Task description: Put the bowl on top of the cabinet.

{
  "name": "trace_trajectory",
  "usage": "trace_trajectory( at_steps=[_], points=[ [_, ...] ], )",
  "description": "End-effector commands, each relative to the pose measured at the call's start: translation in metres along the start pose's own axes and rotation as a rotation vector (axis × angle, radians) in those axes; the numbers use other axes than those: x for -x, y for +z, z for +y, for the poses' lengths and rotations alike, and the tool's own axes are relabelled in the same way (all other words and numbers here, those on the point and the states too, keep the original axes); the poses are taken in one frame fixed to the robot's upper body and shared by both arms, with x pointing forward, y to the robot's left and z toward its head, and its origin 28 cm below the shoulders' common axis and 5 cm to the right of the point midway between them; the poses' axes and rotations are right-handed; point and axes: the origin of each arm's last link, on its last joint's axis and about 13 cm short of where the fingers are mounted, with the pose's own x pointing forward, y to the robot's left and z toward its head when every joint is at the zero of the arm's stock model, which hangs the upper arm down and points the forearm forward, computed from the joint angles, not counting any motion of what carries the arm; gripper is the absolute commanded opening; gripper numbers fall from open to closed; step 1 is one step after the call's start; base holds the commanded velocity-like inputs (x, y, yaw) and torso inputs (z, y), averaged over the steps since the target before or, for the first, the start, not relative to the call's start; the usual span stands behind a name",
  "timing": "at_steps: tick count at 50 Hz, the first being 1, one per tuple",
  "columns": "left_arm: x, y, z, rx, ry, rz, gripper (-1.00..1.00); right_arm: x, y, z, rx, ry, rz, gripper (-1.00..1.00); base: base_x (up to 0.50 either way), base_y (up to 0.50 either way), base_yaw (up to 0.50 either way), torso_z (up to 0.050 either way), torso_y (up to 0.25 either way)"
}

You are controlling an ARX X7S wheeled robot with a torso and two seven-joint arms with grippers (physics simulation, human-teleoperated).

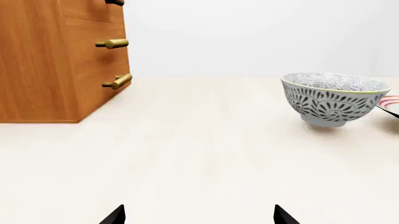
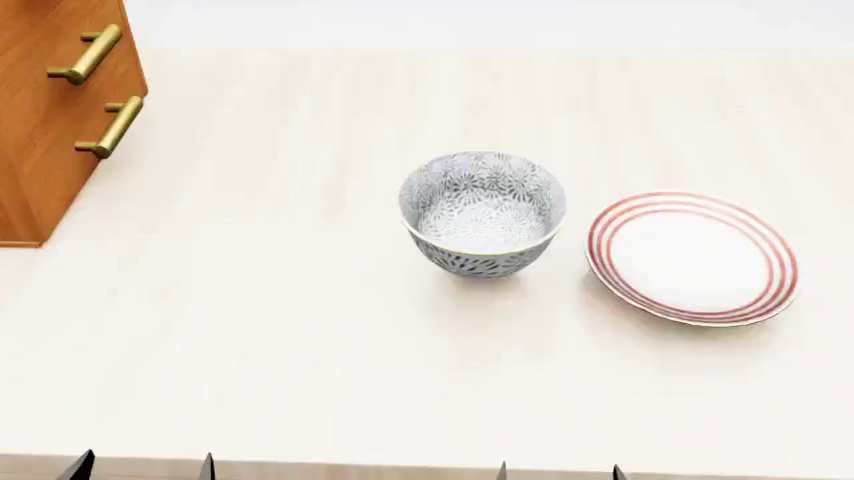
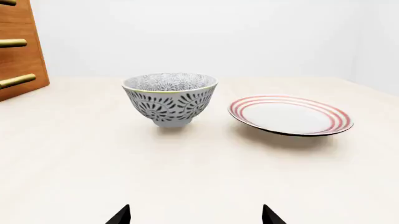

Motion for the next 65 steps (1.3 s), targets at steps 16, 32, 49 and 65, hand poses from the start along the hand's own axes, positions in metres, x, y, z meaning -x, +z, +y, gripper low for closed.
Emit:
trace_trajectory(
  at_steps=[16, 32, 49, 65],
  points=[
    [0.0027, 0.0012, -0.0008, -0.006, 0.001, -0.008, 1.00, 0.0029, 0.0000, 0.0024, 0.011, 0.014, -0.002, 1.00, 0.00, 0.00, 0.00, 0.000, 0.000],
    [0.0030, 0.0011, -0.0020, -0.034, 0.002, -0.023, 1.00, 0.0031, 0.0017, 0.0024, 0.009, 0.017, -0.006, 1.00, 0.00, 0.00, 0.00, 0.000, 0.000],
    [0.0053, 0.0028, -0.0070, -0.061, -0.026, -0.034, 1.00, 0.0053, 0.0054, 0.0013, -0.006, 0.019, -0.018, 1.00, 0.00, 0.00, 0.00, 0.000, 0.000],
    [0.0051, 0.0016, -0.0078, -0.056, -0.029, -0.033, 1.00, 0.0060, 0.0054, 0.0012, -0.011, -0.002, -0.031, 1.00, 0.00, 0.06, 0.00, 0.000, 0.000]
  ],
)
